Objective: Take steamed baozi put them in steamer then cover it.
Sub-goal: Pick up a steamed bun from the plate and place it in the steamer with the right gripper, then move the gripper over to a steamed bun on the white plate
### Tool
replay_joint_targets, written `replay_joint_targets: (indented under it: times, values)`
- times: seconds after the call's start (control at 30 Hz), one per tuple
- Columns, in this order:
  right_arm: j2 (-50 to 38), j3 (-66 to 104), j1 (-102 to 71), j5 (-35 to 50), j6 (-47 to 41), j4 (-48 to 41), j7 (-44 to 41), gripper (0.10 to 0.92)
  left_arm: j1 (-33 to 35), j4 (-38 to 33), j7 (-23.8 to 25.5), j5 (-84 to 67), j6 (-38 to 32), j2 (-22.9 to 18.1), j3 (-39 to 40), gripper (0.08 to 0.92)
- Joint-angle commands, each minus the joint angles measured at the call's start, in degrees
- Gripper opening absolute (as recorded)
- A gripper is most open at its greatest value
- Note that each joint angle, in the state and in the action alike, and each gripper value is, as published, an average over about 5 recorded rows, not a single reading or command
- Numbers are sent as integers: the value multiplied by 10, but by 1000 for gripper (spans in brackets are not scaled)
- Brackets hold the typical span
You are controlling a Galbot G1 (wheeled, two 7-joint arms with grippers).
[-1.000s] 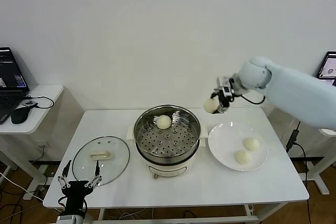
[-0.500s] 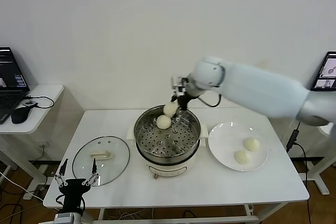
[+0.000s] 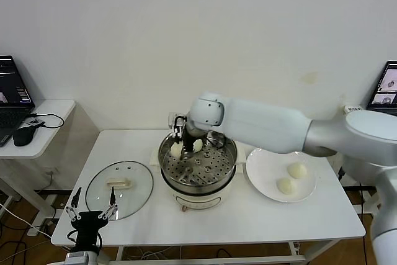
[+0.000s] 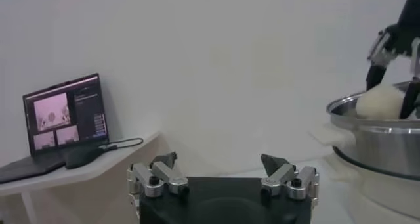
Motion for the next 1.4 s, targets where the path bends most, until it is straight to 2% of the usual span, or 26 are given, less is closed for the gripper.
replay_joint_targets:
  times: [0.03, 0.2, 0.43, 0.53, 0.7, 0.97, 1.2, 1.4]
  values:
    - [44, -3, -32, -10, -26, -33, 21, 653, 1, 0, 0, 0, -1, 0, -1, 823]
    - [48, 0, -38, -11, -26, -41, 23, 661, 1, -1, 0, 0, -1, -1, 0, 823]
    - [18, 6, -17, -17, -25, -19, 8, 802, 1, -2, 0, 0, -1, -2, 1, 823]
    - [-20, 13, 15, -19, -20, 10, -22, 820, 1, -3, 0, 0, -1, -1, 1, 823]
    - [-121, 17, 86, -40, 17, 76, -103, 823, 0, -7, 0, 1, 1, 0, 4, 823]
    - [-312, -17, 147, -149, 122, 176, -226, 823, -2, -12, 1, 4, 5, 7, 9, 823]
    - [-479, -7, 103, -251, 197, 224, -270, 823, 1, -8, 2, 8, 4, 12, 15, 823]
    - [-536, 52, -12, -345, 237, 205, -269, 823, 0, -7, 2, 14, 5, 12, 19, 823]
